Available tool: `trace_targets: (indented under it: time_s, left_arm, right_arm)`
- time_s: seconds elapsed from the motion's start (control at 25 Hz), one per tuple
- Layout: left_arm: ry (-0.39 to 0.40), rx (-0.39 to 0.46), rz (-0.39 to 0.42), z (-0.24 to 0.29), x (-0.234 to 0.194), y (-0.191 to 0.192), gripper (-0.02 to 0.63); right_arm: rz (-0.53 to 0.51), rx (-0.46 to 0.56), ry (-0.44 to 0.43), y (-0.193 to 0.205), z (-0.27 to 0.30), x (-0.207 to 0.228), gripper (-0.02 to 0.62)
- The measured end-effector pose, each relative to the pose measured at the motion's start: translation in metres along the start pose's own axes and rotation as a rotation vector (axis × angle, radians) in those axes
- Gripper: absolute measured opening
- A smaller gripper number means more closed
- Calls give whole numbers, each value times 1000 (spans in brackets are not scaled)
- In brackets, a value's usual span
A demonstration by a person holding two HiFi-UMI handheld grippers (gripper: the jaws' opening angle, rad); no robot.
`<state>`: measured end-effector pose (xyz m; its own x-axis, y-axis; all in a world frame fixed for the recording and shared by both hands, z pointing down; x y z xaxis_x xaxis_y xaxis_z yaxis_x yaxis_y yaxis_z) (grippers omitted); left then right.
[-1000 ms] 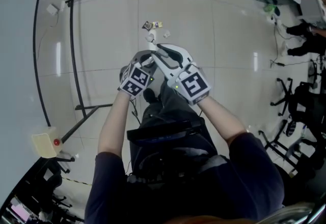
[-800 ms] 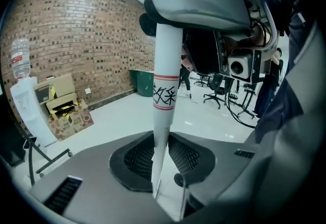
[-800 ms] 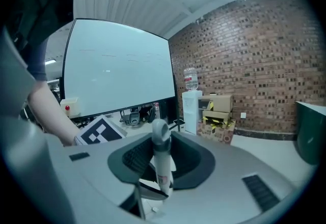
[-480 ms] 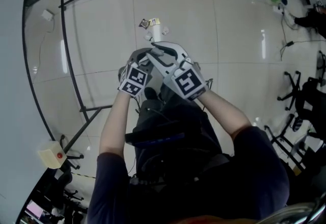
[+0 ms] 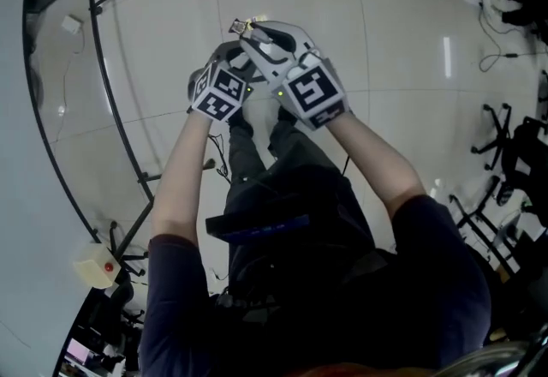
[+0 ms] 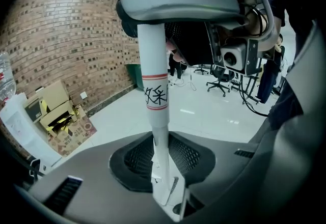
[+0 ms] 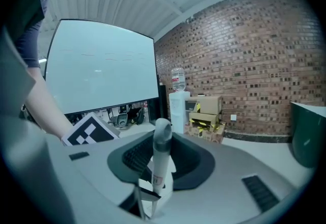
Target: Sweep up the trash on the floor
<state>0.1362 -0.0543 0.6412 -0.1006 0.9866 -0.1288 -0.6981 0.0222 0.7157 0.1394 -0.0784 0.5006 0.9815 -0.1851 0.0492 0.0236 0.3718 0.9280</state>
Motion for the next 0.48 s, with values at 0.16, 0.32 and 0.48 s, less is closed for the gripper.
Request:
trace_targets:
  time_s: [0.16, 0.32, 0.48]
  left_arm:
    - [48, -5, 37, 5, -16, -6, 87]
    - [131, 6, 90, 17, -33, -17, 89]
    - [210, 3, 155, 30, -52, -29, 91]
  right_arm:
    - [26, -5, 50, -4, 15, 15, 120]
    - [59, -13, 131, -7, 29, 38, 120]
    - [80, -20, 210, -11, 44, 63, 121]
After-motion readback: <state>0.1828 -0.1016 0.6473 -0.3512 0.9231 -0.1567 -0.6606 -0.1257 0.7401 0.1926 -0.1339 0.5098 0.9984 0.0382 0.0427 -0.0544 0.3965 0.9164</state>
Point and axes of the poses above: the fingertips, and each gripper's own axes: z forward along the fingers, x to its right, y out of its underside, the point moved 1 cm from there along -z, backward along the fingers, and after that the axes turned 10 degrees about y, right-handed, at the moved point
